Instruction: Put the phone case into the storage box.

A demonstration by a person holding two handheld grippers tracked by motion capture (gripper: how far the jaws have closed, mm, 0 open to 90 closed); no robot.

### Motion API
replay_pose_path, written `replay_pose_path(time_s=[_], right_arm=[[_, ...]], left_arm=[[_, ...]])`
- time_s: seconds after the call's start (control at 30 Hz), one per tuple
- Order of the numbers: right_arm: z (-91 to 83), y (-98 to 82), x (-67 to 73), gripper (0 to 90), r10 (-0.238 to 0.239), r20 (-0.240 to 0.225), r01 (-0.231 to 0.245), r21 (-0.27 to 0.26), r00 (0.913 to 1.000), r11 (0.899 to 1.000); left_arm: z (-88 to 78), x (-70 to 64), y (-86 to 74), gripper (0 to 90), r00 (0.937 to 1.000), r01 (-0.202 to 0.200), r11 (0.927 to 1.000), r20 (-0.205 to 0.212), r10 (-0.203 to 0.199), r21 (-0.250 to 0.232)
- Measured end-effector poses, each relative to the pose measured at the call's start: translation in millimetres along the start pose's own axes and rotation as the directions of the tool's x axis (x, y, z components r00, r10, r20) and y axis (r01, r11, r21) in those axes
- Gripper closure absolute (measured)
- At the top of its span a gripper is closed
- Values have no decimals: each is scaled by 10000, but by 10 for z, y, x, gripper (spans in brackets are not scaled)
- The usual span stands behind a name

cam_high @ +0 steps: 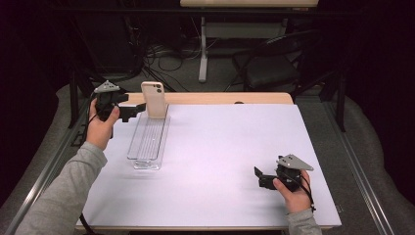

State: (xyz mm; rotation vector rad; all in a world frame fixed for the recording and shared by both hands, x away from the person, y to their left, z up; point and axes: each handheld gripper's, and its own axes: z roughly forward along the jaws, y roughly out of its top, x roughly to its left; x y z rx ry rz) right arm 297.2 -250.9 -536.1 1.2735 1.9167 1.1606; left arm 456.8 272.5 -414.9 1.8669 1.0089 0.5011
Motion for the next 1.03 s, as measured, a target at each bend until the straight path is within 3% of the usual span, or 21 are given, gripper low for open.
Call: replay_pose_path(time_s=[0.27, 0.43, 0.6, 0.77, 1.03], right_arm=[[-11, 1, 17, 16, 6, -10, -6, -24, 10000, 10000], [-29, 3, 14, 16, 8, 28, -8, -93, 10000, 10000], [-26, -9, 27, 16, 2, 6, -2, -40, 10000, 10000], [-20, -14, 45, 16, -18, -50, 18, -62, 10000, 10000], [-28, -13, 52, 16, -38, -32, 38, -85, 10000, 10000]], left_arm=[[-129, -194, -124, 148, 9997, 22, 10000, 252, -20, -54], [-153, -341, -285, 148, 9988, 181, 9998, 445, -178, -66], [-189, -435, -447, 148, 9990, 247, 9990, 377, -233, -366], [-250, -483, -585, 148, 9970, 500, 9967, 622, -460, -636], [-373, -546, -800, 148, 9943, 886, 9886, 693, -806, -1220]])
